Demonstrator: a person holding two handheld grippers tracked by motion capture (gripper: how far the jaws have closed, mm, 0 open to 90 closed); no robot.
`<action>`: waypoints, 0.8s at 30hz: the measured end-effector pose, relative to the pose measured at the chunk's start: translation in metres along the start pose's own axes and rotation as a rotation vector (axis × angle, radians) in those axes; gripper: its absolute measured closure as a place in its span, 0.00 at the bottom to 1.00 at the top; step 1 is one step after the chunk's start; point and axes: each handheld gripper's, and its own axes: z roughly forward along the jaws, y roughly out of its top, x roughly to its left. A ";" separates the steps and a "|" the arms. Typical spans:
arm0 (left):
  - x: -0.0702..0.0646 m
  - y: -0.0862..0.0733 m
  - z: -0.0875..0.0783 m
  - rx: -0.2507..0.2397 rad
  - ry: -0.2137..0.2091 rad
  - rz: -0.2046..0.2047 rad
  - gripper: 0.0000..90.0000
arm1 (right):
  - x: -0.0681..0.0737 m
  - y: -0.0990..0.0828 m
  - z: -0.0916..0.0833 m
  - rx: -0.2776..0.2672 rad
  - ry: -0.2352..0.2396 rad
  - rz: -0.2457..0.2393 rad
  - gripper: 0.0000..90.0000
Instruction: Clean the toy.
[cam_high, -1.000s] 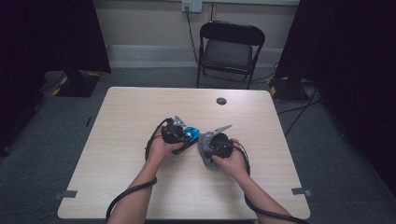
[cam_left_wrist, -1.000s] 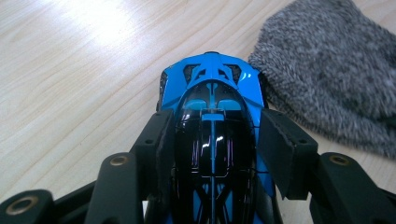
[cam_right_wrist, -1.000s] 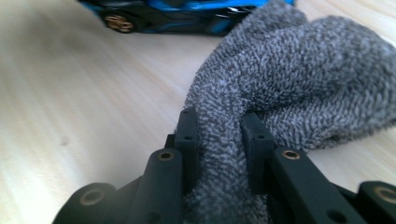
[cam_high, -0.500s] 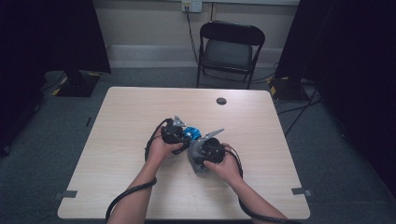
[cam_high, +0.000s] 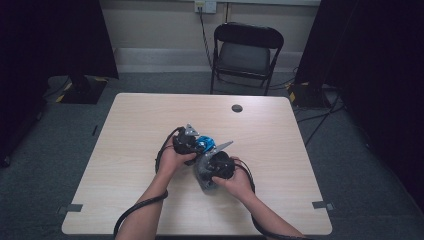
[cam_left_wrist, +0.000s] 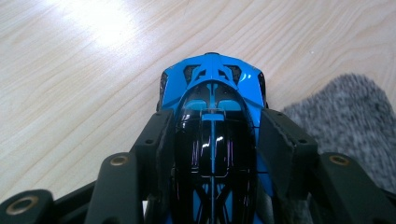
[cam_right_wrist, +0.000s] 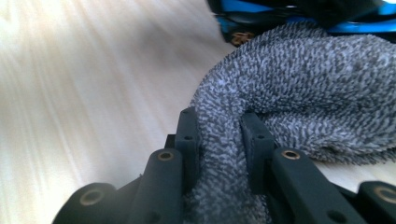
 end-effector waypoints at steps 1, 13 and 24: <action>0.000 0.000 0.000 0.000 -0.004 -0.004 0.52 | 0.002 0.000 0.001 0.000 0.009 -0.005 0.81; 0.000 0.000 0.000 0.003 -0.006 0.005 0.52 | 0.012 -0.002 0.005 -0.014 0.071 -0.059 0.81; 0.000 0.000 0.000 0.009 -0.003 0.004 0.52 | 0.022 -0.008 0.004 -0.009 0.103 -0.140 0.81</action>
